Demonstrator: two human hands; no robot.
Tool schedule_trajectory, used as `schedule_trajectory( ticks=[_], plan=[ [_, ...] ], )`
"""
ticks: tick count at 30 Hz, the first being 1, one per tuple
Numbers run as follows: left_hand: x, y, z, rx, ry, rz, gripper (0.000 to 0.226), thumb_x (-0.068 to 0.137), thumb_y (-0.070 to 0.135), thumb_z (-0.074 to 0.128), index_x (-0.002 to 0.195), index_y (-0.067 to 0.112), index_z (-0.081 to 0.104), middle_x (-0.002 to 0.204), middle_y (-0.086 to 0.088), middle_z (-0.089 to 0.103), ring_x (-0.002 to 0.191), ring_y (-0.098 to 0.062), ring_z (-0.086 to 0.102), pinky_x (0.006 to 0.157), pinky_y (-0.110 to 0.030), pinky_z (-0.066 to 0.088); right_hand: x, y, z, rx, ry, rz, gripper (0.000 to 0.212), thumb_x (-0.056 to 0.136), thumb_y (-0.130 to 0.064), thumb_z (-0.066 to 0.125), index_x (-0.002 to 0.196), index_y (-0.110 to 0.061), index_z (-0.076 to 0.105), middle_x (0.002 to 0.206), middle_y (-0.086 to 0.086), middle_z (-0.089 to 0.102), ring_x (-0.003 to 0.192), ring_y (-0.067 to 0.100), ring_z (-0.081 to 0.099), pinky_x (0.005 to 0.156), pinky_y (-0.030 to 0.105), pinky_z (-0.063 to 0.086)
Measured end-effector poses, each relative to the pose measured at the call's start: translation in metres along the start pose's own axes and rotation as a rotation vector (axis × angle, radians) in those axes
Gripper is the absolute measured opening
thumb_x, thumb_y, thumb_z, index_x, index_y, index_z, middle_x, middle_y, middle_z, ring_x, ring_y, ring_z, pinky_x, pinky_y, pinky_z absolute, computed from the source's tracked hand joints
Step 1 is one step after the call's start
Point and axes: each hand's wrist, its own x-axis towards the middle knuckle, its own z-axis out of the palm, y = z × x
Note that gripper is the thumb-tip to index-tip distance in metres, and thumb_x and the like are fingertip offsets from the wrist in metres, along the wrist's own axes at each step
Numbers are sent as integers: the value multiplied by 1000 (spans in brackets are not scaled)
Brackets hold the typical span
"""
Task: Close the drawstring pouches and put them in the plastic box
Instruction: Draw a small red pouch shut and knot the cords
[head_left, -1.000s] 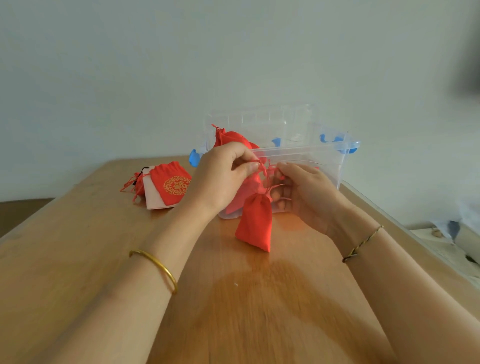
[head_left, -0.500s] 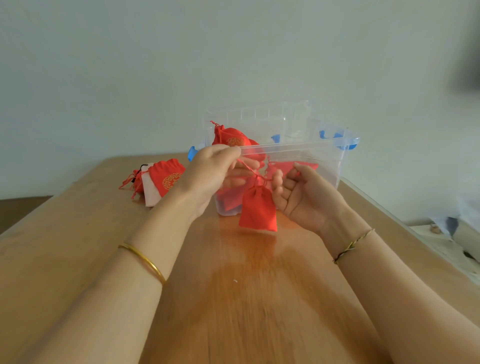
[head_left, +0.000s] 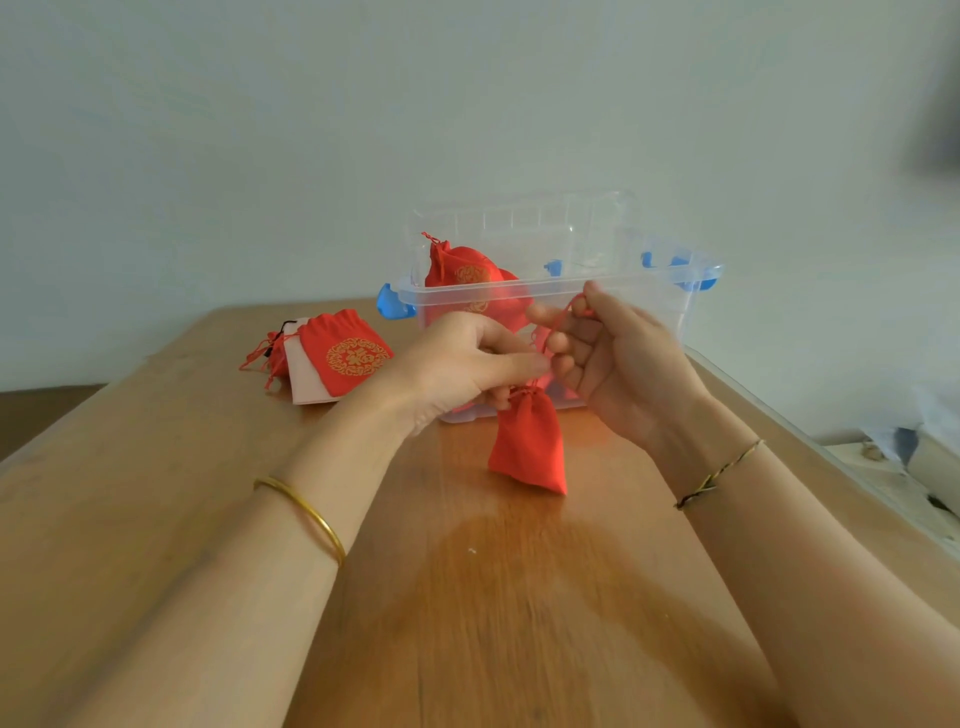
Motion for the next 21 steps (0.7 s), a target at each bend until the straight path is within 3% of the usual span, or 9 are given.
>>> schedule_trajectory(
  ticks=[4,8,10,13,16,21],
  plan=[
    [-3,3,4,16,-14,12,10,81,16,69,74,11,63,50,2,48,39,-1,44,45,-15,45,-1,2,1,-39,0,-24,31,98,-24,41,72,-10,50,82,8,66,49,9,56,45,19,46],
    [0,0,3,4,-16,-7,15,83,18,66,72,9,62,57,-6,48,40,-4,46,48,-19,45,-2,-3,-4,-49,51,137,34,98,-32,40,86,-8,60,80,6,66,54,10,63,48,19,50],
    [3,-1,1,-8,-1,-32,16,85,21,64,79,6,65,64,-9,51,41,-5,48,55,-23,46,-4,-6,-6,-226,120,194,32,98,-30,40,91,-6,60,76,6,66,46,10,61,42,17,46],
    [6,-2,-1,-42,21,-54,23,90,21,57,91,0,65,66,-10,51,40,-5,48,55,-23,47,-9,-6,-6,-619,190,56,10,91,-9,48,87,-7,57,68,5,62,33,7,48,36,14,35],
    [7,-3,-1,-45,12,-49,21,90,23,56,86,4,65,66,-8,52,43,-6,49,53,-22,47,-11,-4,1,-653,82,-24,12,84,2,51,91,-8,55,61,3,61,36,11,48,38,18,37],
    [6,-3,-2,-51,27,-21,18,91,22,55,88,5,61,66,-6,54,44,-6,48,51,-23,46,-12,6,7,-852,-32,-51,14,86,-4,56,100,-4,53,61,7,55,38,10,47,38,21,30]
  ],
)
